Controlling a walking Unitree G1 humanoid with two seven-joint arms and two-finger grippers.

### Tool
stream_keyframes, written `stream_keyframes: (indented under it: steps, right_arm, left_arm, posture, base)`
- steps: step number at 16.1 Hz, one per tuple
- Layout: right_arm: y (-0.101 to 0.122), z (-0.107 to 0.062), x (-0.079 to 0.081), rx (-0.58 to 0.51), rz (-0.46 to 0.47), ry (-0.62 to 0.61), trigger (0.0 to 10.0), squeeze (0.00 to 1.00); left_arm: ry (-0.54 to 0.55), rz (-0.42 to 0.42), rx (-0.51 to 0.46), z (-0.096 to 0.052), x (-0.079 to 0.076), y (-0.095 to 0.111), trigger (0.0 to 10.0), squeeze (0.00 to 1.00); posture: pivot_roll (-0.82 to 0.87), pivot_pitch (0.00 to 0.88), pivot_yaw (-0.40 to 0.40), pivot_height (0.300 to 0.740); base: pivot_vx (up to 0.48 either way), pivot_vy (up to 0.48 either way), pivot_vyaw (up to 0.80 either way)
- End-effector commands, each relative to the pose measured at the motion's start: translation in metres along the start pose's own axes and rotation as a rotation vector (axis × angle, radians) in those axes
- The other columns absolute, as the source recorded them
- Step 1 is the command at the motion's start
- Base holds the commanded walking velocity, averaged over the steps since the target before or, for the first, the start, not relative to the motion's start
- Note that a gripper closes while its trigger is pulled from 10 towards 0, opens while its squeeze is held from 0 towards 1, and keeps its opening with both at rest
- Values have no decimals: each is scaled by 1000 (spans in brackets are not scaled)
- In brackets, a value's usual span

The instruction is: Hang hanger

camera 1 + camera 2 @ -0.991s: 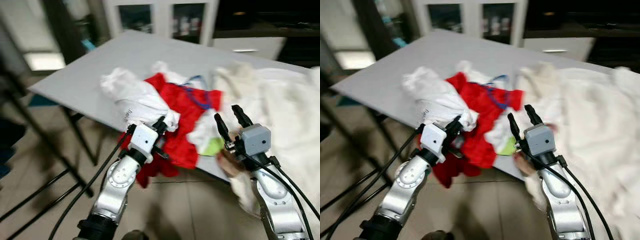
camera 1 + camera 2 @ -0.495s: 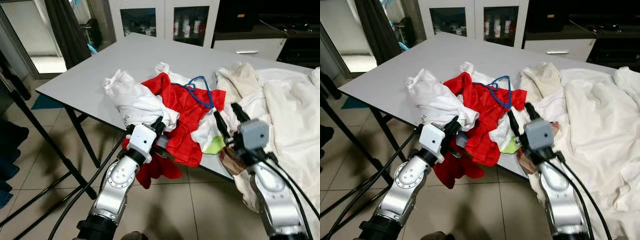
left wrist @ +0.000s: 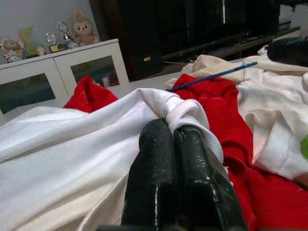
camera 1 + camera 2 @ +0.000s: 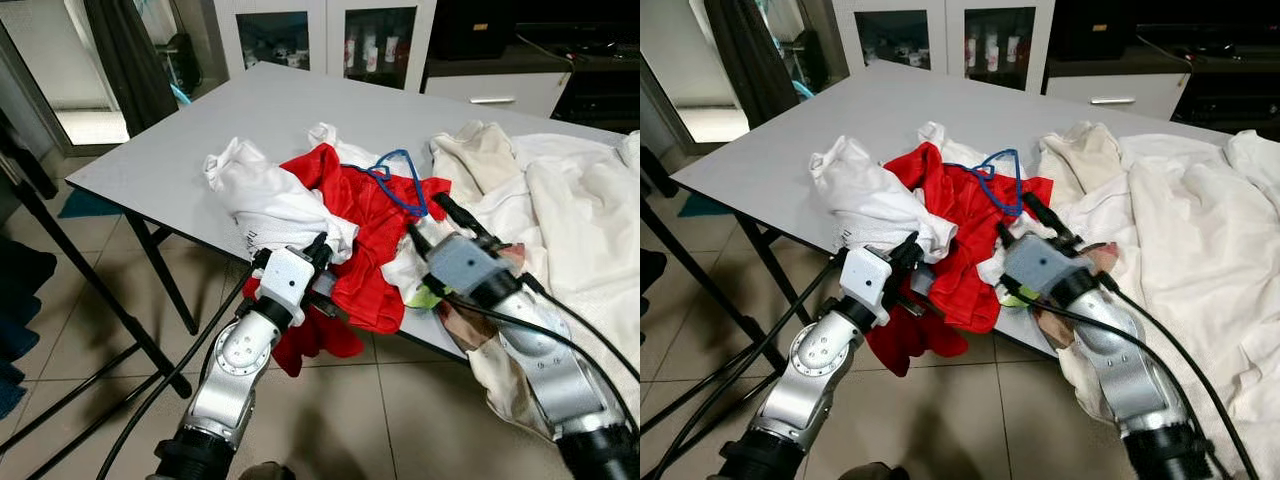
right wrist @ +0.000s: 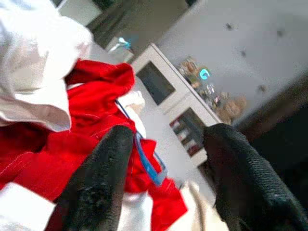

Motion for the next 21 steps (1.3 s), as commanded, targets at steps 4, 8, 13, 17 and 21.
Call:
stream_keyframes:
  steps: [4,8,13,17,21]
  right_arm:
    - [12,13,10,-17,-124,122,10000,0]
    - [11,31,12,22,-193,158,10000,0]
    - [-5,44,20,135,-269,240,10000,0]
    - [-16,54,2,223,-277,147,10000,0]
    - [-24,55,-9,275,-240,117,10000,0]
  left_arm:
    - [106,66,-18,13,38,7,10000,0]
    - [155,96,-29,18,59,11,10000,0]
    - [172,93,-40,20,59,13,10000,0]
    - [183,91,-46,21,59,14,10000,0]
    - [178,83,-45,19,54,12,10000,0]
  posture:
    - [56,0,35,740]
    - [63,0,33,740]
    - [72,0,22,740]
    - [75,0,14,740]
    - [73,0,13,740]
  base:
    - [0,0,0]
    - [0,0,0]
    - [0,0,0]
    - [0,0,0]
    - [0,0,0]
Point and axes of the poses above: a point about 5 cm out from each wrist's last joint towards the gripper, its own z axis pointing out of the wrist towards the gripper, its own y axis along the axis of the wrist's last joint, x = y × z, the point moved 3 cm from there along z, pointing out of the wrist towards the gripper, and after that the axes turned 9 degrees about z, right-handed, at the moved point
